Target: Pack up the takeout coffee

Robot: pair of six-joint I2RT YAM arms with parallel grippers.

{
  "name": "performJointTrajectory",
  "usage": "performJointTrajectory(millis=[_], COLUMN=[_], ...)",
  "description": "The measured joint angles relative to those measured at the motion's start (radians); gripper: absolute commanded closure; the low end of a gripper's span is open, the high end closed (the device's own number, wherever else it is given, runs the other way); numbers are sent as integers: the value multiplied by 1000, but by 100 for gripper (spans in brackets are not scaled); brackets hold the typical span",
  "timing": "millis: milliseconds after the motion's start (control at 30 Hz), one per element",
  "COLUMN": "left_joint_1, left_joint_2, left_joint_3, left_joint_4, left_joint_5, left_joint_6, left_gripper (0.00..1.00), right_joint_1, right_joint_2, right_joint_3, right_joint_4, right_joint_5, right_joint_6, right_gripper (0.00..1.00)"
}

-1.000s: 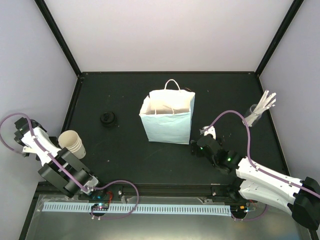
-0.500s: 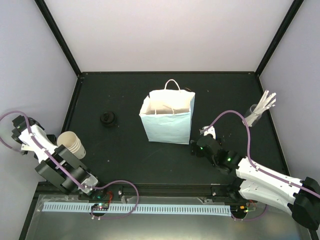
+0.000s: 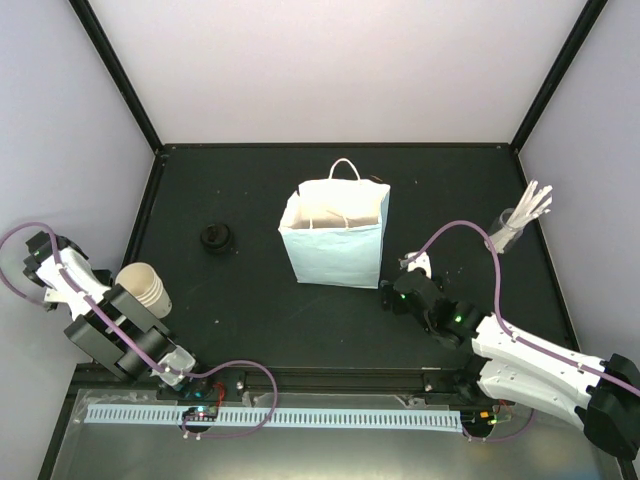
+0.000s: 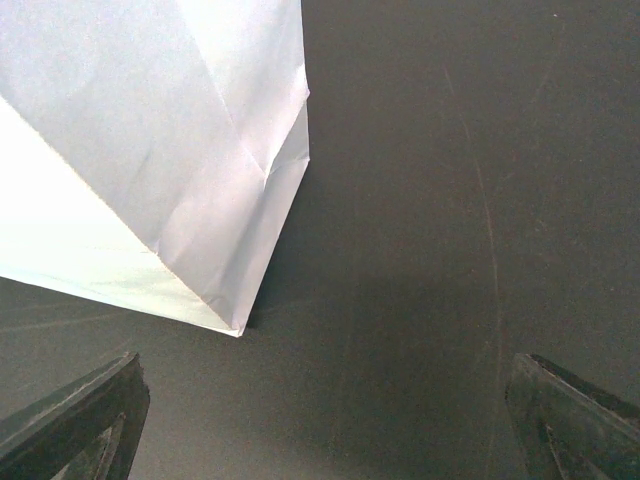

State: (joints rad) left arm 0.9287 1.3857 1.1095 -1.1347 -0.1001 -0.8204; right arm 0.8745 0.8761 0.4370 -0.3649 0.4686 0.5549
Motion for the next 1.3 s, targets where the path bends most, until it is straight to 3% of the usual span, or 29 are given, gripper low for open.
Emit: performJointTrajectory(millis=[100,267,900,1067,1200,1300], left_joint_1=[1,2,33,42,46,48], left_joint_2=[0,0,2,3,2,-2], left_joint_3=[-2,-11,-49,-54,-54,-54], left_joint_4=[0,2,29,33,34,27], left_joint_5=[1,1,14,16,18,18], left_joint_6=[-6,-11,-10,-3,-2,1], left_gripper=[77,70,70,76,98,98], right_joint_1=[0,0,0,0,0,0], right_joint_2=[0,0,-4,-9,-9,-11], right_joint_3=[0,0,0,0,0,0], right_joint_4=[0,0,1,1,1,1], right_joint_5=[0,0,0,-1,-1,-1], right_joint_6=[0,0,0,0,0,0], right_gripper=[0,0,0,0,0,0])
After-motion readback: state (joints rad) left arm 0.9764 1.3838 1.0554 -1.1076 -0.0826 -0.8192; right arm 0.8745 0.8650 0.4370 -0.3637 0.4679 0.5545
